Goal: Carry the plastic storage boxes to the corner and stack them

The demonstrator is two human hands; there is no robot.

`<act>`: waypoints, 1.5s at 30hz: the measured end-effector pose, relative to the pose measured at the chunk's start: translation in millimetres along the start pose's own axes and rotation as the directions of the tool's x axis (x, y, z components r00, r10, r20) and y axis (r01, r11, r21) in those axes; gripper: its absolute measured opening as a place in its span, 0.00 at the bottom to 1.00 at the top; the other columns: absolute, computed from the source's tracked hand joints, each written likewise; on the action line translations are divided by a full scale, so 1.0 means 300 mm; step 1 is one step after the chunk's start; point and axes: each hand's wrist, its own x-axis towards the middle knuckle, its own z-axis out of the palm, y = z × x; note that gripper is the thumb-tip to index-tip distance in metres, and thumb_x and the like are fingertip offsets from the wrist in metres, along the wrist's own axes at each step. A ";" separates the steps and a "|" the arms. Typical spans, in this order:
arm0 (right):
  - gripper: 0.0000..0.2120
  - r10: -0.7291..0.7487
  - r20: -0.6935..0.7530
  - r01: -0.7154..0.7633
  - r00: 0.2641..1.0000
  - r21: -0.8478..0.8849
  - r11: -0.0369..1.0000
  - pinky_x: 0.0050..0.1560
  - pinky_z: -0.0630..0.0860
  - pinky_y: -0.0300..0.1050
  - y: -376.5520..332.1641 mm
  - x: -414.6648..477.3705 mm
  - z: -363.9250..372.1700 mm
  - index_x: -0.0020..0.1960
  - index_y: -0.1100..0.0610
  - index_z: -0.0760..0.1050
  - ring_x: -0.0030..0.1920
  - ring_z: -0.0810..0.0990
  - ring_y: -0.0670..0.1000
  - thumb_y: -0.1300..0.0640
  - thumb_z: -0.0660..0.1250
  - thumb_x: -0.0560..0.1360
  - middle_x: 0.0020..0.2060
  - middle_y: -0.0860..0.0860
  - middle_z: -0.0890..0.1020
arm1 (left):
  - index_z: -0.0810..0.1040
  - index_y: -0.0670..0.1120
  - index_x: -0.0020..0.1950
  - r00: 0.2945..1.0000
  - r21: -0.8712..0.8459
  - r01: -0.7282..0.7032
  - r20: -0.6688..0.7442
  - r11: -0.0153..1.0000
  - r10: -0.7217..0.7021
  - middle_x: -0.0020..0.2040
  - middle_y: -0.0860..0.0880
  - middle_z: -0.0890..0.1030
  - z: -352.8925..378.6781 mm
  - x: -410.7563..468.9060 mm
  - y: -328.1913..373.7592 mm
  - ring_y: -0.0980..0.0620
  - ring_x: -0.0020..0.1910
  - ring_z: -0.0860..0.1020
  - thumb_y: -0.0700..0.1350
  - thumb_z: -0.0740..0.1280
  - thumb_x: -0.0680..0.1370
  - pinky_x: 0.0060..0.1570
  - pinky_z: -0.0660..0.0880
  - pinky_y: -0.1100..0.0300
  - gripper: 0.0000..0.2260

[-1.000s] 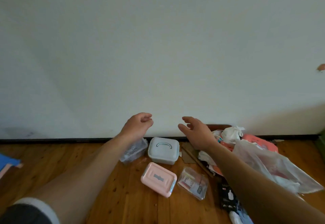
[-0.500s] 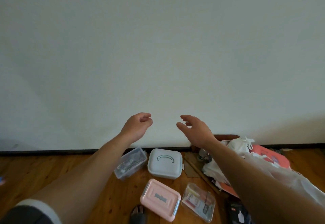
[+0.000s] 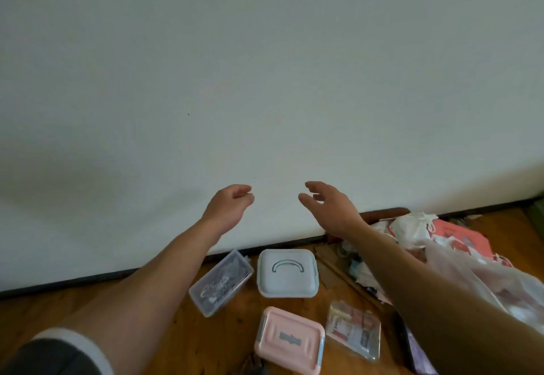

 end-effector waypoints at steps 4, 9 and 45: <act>0.23 0.062 0.003 -0.062 0.998 0.029 0.998 0.63 0.70 0.46 0.048 0.043 0.046 0.71 0.49 0.69 0.63 0.74 0.46 0.42 0.62 0.78 0.67 0.47 0.74 | 0.77 0.49 0.65 0.997 -0.062 0.070 0.036 0.996 -0.068 0.61 0.51 0.79 0.021 0.062 -0.059 0.52 0.60 0.76 0.47 0.67 0.77 0.65 0.70 0.51 0.15; 0.24 0.102 0.008 -0.103 0.995 0.017 0.995 0.60 0.73 0.46 0.165 0.122 0.094 0.71 0.49 0.68 0.64 0.73 0.47 0.42 0.62 0.78 0.67 0.48 0.74 | 0.77 0.50 0.64 0.993 -0.081 0.110 0.051 0.991 -0.106 0.61 0.50 0.79 0.102 0.152 -0.162 0.51 0.60 0.77 0.47 0.67 0.77 0.65 0.70 0.50 0.15; 0.29 0.266 -0.036 -0.265 0.963 0.026 0.964 0.62 0.71 0.51 1.539 0.562 1.038 0.74 0.49 0.64 0.65 0.73 0.51 0.38 0.60 0.77 0.69 0.49 0.73 | 0.78 0.49 0.65 0.978 -0.076 0.198 -0.058 0.977 -0.202 0.62 0.50 0.79 0.946 0.863 -1.439 0.55 0.56 0.75 0.47 0.69 0.76 0.54 0.68 0.62 0.17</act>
